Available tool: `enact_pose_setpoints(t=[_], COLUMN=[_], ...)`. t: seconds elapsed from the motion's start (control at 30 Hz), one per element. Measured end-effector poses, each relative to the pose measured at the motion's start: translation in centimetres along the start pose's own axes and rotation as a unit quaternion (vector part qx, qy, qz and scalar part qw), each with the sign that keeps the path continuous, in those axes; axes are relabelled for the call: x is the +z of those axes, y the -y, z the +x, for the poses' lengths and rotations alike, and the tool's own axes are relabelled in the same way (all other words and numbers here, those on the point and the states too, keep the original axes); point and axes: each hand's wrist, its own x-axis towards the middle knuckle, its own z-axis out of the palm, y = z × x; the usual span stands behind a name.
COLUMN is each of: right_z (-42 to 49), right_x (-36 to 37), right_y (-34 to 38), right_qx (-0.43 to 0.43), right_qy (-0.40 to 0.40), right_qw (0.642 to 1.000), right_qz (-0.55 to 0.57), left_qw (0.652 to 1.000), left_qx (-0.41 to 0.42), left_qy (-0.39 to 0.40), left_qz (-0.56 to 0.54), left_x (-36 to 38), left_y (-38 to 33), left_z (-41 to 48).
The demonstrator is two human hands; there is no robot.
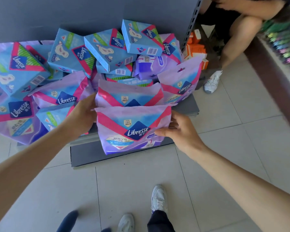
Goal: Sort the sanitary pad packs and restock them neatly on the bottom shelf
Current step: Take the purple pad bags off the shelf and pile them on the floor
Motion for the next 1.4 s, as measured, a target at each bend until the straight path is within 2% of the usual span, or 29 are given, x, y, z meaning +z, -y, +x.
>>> enact_pose_setpoints(t=[0.07,0.3,0.47,0.57,0.63,0.7,1.07,1.23,1.4], right_z=[-2.1,-10.7,-17.4,-21.6,-24.4,-27.2,-39.9,-41.7,-41.3], right_x=[-0.9,-3.5,-6.8,-8.7,-9.7,-10.5,-10.7,-8.4,-5.4], right_y=[0.0,-0.6,-3.7,-7.3,-10.0,-12.8,-31.1,-40.4,-49.5], right_qx=[0.011,0.072,0.119,0.142,0.161,0.18,0.278,0.322,0.333], right_qy=[-0.012,-0.122,-0.231,-0.301,-0.331,-0.353,-0.422,-0.438,-0.456], right_qw=[1.0,0.973,0.921,0.879,0.86,0.844,0.778,0.743,0.71], right_qz=[0.024,0.181,0.29,0.341,0.354,0.361,0.372,0.39,0.421], left_qw=[0.998,0.982,0.968,0.928,0.911,0.907,0.873,0.869,0.847], left_qx=[0.041,0.088,-0.032,-0.104,-0.09,-0.061,-0.126,-0.133,-0.113], left_qy=[0.037,0.151,0.227,0.302,0.371,0.404,0.47,0.461,0.487], left_qz=[0.024,0.071,-0.105,-0.191,-0.158,-0.103,0.03,0.118,0.183], left_x=[0.4,6.3,14.5,19.9,23.2,26.3,42.7,48.3,53.4], left_y=[0.1,-3.0,-4.5,-4.7,-3.8,-2.3,10.8,19.4,27.2], left_z=[-0.8,-4.2,-8.2,-11.5,-13.8,-15.9,-23.9,-24.2,-22.7])
